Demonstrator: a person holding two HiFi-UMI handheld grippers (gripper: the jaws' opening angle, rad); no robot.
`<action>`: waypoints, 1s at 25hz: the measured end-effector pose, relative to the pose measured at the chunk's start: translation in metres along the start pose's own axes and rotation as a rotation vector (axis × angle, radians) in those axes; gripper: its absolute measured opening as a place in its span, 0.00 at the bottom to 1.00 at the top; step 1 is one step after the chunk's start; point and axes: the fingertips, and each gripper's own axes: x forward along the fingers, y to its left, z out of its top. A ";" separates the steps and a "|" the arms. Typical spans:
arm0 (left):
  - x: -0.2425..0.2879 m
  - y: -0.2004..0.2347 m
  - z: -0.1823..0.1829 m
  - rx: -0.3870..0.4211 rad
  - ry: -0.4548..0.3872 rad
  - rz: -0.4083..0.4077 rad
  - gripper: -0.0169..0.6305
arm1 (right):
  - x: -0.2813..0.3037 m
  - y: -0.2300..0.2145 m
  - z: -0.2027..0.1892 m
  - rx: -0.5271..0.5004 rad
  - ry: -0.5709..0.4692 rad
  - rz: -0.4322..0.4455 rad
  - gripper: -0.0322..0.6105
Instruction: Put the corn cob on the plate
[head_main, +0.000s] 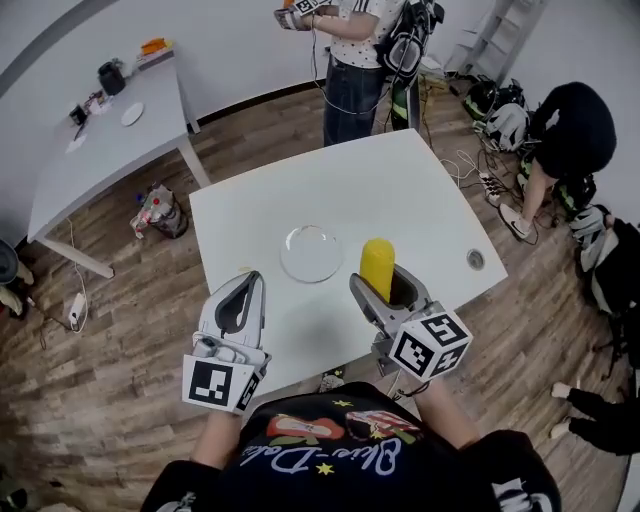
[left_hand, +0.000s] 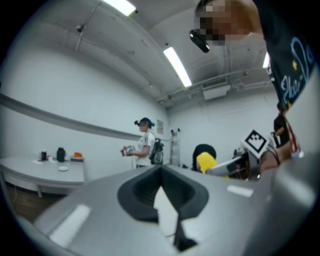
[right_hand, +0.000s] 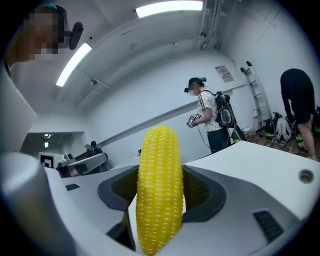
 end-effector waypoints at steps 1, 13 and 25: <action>0.002 0.002 -0.001 -0.001 0.009 0.026 0.01 | 0.012 -0.007 -0.006 -0.021 0.035 0.017 0.43; -0.021 0.053 -0.007 0.019 0.058 0.241 0.01 | 0.121 -0.037 -0.076 -0.208 0.387 0.134 0.43; -0.027 0.064 -0.014 -0.004 0.044 0.287 0.01 | 0.175 -0.043 -0.122 -0.302 0.622 0.149 0.43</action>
